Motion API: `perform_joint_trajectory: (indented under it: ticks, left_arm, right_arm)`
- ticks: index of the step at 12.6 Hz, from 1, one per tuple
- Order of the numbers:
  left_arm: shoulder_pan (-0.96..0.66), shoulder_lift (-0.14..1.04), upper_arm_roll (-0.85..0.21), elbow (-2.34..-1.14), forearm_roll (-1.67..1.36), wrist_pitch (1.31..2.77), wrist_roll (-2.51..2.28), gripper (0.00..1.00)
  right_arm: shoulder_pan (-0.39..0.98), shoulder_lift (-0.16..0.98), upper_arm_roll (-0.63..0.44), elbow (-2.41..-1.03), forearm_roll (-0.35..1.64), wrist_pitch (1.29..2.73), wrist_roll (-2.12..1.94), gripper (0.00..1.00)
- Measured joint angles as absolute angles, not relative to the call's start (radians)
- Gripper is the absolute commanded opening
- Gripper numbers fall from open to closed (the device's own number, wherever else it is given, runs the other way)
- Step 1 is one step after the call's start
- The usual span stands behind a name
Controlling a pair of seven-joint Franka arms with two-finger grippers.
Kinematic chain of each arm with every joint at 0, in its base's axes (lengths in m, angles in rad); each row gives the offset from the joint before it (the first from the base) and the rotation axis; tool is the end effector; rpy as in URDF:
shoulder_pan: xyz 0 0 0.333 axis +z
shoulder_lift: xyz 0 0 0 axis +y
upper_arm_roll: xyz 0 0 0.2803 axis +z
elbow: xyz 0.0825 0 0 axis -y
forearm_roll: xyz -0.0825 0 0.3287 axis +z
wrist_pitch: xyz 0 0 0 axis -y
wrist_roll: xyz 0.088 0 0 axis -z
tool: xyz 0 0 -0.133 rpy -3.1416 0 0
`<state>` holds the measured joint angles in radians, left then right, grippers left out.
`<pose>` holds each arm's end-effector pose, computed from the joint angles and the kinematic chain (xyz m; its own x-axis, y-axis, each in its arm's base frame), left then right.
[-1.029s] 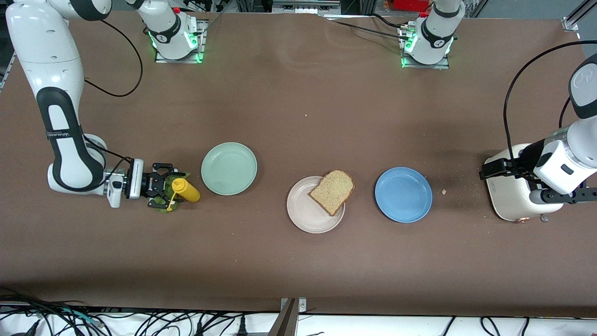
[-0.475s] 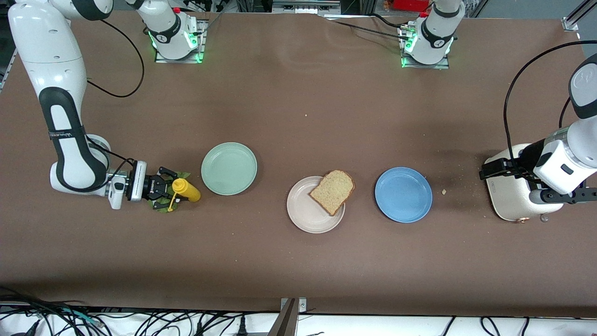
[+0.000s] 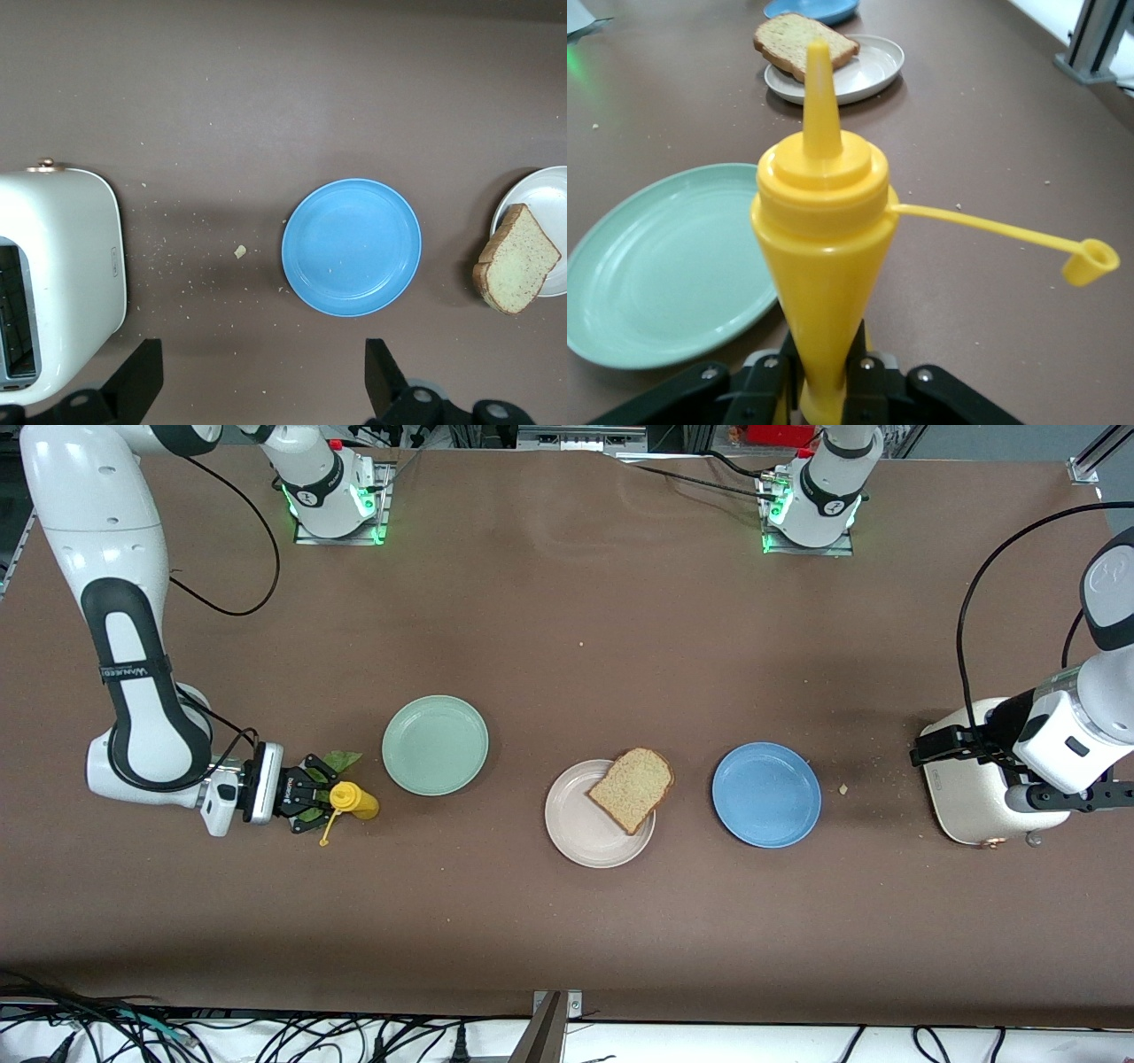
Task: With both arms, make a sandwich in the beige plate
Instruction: 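Carry the bottle with the right gripper over the bread on the beige plate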
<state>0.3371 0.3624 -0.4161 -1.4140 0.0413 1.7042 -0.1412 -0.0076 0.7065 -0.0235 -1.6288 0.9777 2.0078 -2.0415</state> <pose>0.5904 -0.0096 0.4555 0.9957 0.0740 -0.0565 0.0792 -0.9922 0.0960 0.6065 0.0515 0.1960 0.1576 0.6647 0.7303 0.9872 -0.0865 -0.1343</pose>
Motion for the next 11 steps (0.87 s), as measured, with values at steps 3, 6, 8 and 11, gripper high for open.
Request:
perform_joint_trajectory:
  ticks: [3,6,8,11]
  left_arm:
    - [0.337,0.362,-0.416,-1.414,0.041,1.704,-0.141,1.00]
    - [0.337,0.362,-0.416,-1.414,0.041,1.704,-0.141,1.00]
    - [0.337,0.362,-0.416,-1.414,0.041,1.704,-0.141,1.00]
    - [0.338,0.363,-0.416,-1.414,0.041,1.703,-0.141,1.00]
  right_arm:
    - [0.047,0.606,-0.021,-1.625,0.782,2.012,-1.699,0.00]
    - [0.186,0.549,-0.034,-1.598,0.540,2.018,-1.354,0.00]
    - [0.328,0.544,-0.083,-1.574,0.410,2.021,-1.136,0.00]
    - [0.563,0.544,-0.144,-1.550,0.124,2.028,-0.765,0.00]
